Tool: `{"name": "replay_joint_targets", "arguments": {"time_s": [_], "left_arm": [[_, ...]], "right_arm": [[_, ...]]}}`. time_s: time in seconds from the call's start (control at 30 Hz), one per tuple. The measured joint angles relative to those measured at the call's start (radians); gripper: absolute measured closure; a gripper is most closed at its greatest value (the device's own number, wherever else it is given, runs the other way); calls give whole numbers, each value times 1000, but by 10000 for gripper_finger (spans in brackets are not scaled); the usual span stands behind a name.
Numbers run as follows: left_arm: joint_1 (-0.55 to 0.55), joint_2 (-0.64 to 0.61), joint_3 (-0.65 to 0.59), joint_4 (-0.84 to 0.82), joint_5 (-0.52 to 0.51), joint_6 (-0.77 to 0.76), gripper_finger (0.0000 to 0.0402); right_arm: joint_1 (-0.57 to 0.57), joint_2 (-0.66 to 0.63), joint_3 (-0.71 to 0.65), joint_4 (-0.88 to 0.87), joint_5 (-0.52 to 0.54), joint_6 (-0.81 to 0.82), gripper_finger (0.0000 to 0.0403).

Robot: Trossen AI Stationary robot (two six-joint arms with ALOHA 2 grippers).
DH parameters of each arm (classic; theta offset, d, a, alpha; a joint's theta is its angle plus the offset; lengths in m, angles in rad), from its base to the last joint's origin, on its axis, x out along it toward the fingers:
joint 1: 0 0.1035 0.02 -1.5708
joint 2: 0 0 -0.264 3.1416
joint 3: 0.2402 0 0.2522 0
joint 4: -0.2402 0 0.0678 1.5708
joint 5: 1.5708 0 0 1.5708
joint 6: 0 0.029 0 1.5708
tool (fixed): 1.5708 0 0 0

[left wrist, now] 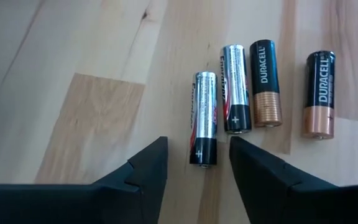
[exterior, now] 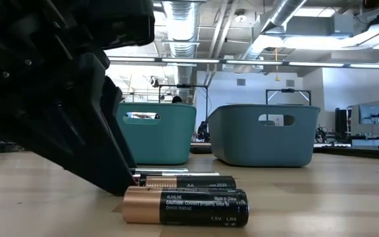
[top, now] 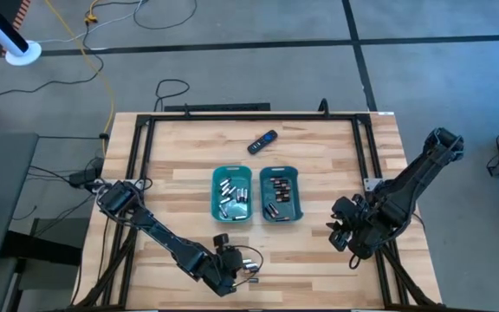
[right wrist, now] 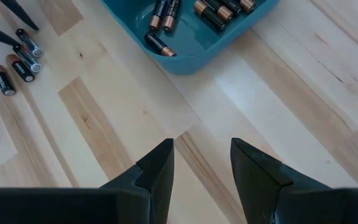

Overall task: Sort batteries
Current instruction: Put the silver and black battery into the green bin

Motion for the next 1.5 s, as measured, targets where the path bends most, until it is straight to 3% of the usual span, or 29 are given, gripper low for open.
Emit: {"name": "replay_joint_targets", "arguments": {"time_s": [0.4,0.87,1.27,1.5], "left_arm": [[4,3,-1,-47,35,23,360],[-7,-66,-8,-147,19,-27,359],[20,-325,-8,-297,-48,63,359],[160,-485,-6,-377,-71,68,359]], "right_arm": [[0,0,0,0,0,0,231],[0,0,0,0,0,-1,231],[-5,0,0,3,0,27,231],[-5,0,0,3,26,111,231]]}}
